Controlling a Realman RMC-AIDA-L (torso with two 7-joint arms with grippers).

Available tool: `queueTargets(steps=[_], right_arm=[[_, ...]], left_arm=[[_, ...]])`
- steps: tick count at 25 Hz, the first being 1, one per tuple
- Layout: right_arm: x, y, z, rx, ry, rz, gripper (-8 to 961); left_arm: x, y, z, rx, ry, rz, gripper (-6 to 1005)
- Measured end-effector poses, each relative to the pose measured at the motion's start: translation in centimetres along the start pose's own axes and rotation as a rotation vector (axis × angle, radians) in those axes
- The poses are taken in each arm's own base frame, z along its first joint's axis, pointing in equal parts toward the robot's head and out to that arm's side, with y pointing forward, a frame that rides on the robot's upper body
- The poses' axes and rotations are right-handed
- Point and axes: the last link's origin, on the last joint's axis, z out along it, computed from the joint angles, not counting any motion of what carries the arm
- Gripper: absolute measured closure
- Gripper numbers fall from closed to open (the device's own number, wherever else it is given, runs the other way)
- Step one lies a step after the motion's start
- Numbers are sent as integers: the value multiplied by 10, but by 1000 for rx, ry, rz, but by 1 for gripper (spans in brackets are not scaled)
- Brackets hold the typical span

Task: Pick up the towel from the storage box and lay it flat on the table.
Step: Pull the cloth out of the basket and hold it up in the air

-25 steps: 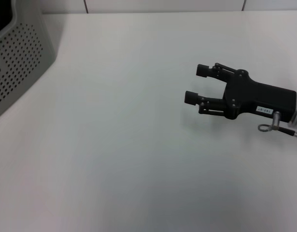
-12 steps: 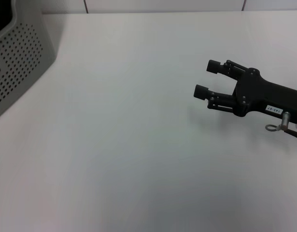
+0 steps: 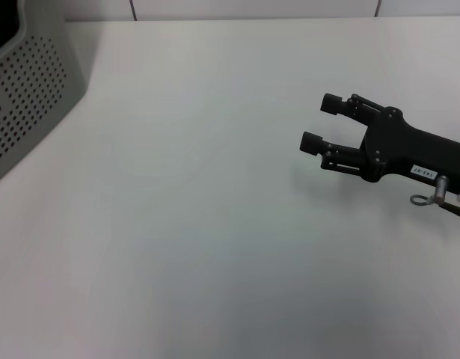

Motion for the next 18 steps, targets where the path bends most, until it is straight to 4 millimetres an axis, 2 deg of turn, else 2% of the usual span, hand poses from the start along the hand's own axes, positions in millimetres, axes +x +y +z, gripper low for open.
queueTargets(steps=[6,10,14,18], right_arm=[[3,3,-2,22,-22,-53,86],[5,6,2,63,-68,-144,86],[2,10,9,57,-97,-202,86],[-1,13,15,36,-105,-244,87]], left_arm=[[16,12,-15,-135,189,-125,962],[34,35,-33,-393,389,-199,976],[46,46,-54,-632,619,-332,984],[51,58,-63,-855,695,-355,984]])
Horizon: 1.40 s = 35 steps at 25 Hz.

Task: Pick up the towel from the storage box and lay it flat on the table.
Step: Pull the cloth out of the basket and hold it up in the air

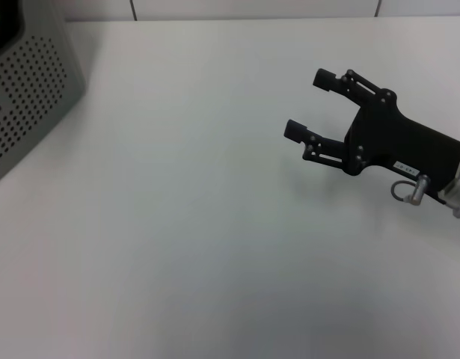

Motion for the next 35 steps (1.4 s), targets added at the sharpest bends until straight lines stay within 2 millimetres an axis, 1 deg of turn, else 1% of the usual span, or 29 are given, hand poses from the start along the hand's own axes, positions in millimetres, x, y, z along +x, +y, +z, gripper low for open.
queueTargets(steps=[3,5,8,10,12,15,19,22,23,25,28,30,31,35], right_arm=[[-5,2,6,-31,-20,-30,87],[-9,6,12,-69,-32,-59,87],[-12,15,16,-123,-48,-117,87],[-13,25,18,-168,-67,-164,87],[-16,31,20,-201,-88,-170,88],[-26,36,25,-262,-127,-59,88],[-44,33,36,-381,-147,173,88],[-58,28,47,-469,-132,305,277],[-61,27,50,-490,-124,332,284],[-65,23,58,-515,-100,366,298],[-63,20,66,-527,-48,387,320],[-62,23,72,-556,-19,395,334],[-60,29,76,-588,2,400,341],[-59,34,80,-610,11,410,369]], left_arm=[[-4,9,6,-145,-6,-49,984],[-6,13,8,-213,21,-90,984],[-13,15,7,-258,46,-137,984],[-19,17,9,-282,32,-160,984],[-26,20,12,-310,8,-175,984],[-36,25,16,-352,-20,-181,984],[-48,29,24,-394,-45,-184,984],[-51,32,30,-426,-46,-187,984],[-52,33,33,-439,-40,-189,984],[-53,36,38,-467,-15,-188,984],[-55,38,49,-507,11,-186,984],[-57,40,55,-529,13,-192,983],[-58,40,57,-534,12,-194,983],[-61,42,62,-556,6,-198,983]])
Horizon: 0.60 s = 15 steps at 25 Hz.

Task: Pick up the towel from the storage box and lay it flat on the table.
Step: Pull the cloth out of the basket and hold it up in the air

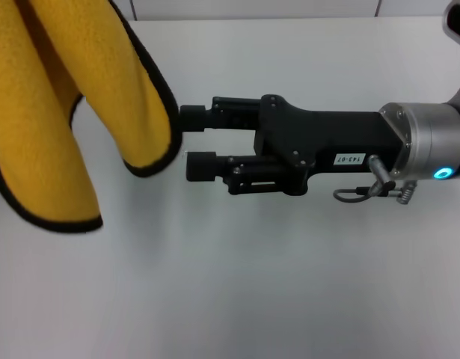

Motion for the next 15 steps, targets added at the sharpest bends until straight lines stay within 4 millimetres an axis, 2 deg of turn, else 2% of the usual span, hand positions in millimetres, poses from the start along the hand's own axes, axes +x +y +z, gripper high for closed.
queueTargets(steps=[13,15], right_arm=[[-7,0,0,-7,-32,-13,462],[-7,0,1,-9,-32,-14,523]], left_arm=[[-1,-3,5,-17,-9,0,983],[-2,-4,6,-18,-11,-3,983]])
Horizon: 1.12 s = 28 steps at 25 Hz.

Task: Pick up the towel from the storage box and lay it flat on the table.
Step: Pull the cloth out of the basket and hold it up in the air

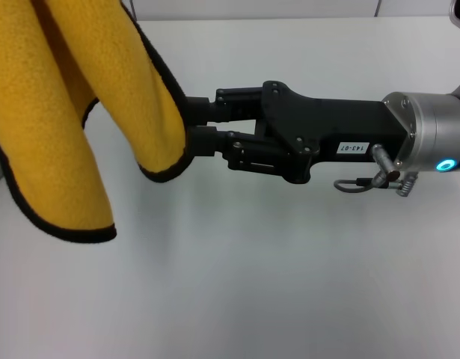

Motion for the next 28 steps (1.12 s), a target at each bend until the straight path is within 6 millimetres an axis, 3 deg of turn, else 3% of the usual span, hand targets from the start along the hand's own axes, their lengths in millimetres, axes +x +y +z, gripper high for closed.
queueTargets(steps=[2,23,28], right_arm=[[0,0,1,-2,1,0,584],[0,-4,9,-9,33,19,650],[4,-8,10,17,57,22,772]], left_arm=[[-1,0,0,0,-3,-3,983],[-1,0,0,3,-5,-3,984],[-4,-1,-4,20,7,-19,985]])
